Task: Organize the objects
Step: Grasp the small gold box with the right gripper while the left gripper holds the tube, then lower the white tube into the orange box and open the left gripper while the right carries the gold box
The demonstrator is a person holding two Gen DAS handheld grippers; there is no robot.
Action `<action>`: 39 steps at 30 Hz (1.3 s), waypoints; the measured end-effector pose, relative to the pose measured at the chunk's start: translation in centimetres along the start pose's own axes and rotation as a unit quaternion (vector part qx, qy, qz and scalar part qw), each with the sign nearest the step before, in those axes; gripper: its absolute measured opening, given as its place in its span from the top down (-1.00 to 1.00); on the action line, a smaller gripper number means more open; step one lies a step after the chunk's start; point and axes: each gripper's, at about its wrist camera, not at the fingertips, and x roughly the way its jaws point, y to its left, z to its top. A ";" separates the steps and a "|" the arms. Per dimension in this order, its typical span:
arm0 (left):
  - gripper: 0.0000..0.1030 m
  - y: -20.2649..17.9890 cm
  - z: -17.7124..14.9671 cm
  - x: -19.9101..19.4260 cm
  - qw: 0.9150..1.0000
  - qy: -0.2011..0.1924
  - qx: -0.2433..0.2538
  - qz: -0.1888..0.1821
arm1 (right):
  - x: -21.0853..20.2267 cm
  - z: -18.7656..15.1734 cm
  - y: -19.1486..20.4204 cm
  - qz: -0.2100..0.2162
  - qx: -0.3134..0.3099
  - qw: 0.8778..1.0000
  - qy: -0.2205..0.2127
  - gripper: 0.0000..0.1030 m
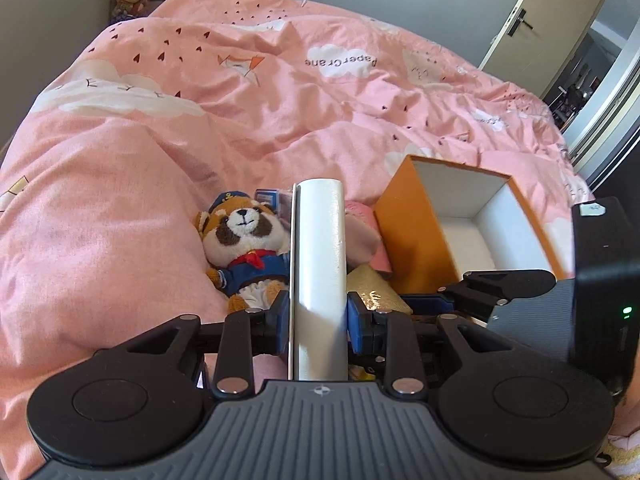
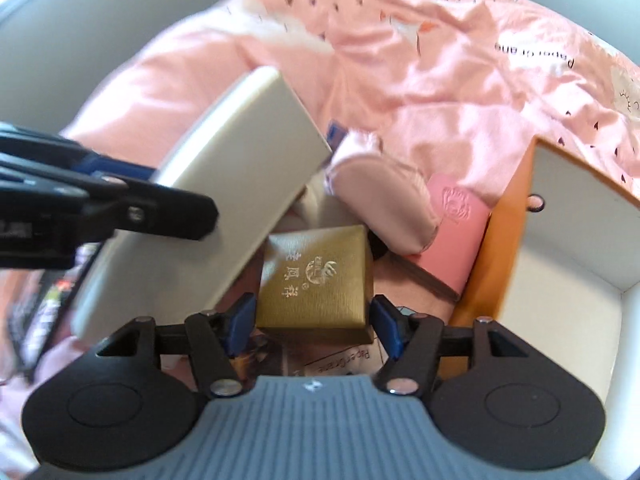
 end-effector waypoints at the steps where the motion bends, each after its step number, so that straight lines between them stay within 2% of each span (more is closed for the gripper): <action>1: 0.37 -0.2 0.1 -0.5 1.000 -0.003 0.000 -0.006 | -1.1 -0.1 -0.2 0.006 0.000 1.000 -0.010 -0.24; 4: 0.37 -1.6 0.6 -2.0 1.000 -0.018 0.018 -0.009 | -5.3 -1.2 0.2 0.012 -0.001 0.999 -0.043 -0.23; 8: 0.37 -5.0 1.3 -3.1 0.996 -0.032 0.075 -0.020 | -9.1 -1.1 -1.4 0.010 0.010 0.998 -0.068 -0.23; 13: 0.37 -11.1 1.5 -2.1 0.983 -0.035 0.176 -0.038 | -13.7 -3.1 -5.2 -0.037 0.030 0.997 -0.063 -0.23; 18: 0.37 -18.4 -0.3 0.9 0.956 -0.059 0.286 -0.034 | -15.5 -6.3 -9.6 -0.090 0.062 0.993 -0.045 -0.23; 23: 0.37 -22.8 -3.2 5.2 0.933 -0.048 0.355 -0.023 | -15.6 -8.8 -12.8 -0.101 0.097 0.990 -0.022 -0.23; 27: 0.37 -23.8 -4.7 7.9 0.916 -0.028 0.400 0.001 | -14.8 -9.8 -13.9 -0.101 0.099 0.990 -0.001 -0.23; 33: 0.37 -24.0 -7.0 10.5 0.882 0.000 0.470 0.028 | -13.4 -9.9 -14.6 -0.095 0.059 0.993 0.023 -0.23; 35: 0.37 -24.0 -7.7 11.0 0.872 0.004 0.488 0.026 | -13.2 -9.9 -14.6 -0.094 0.040 0.994 0.029 -0.23; 39: 0.37 -24.5 -9.0 11.8 0.845 0.013 0.534 0.025 | -12.8 -9.7 -14.6 -0.089 0.015 0.995 0.046 -0.23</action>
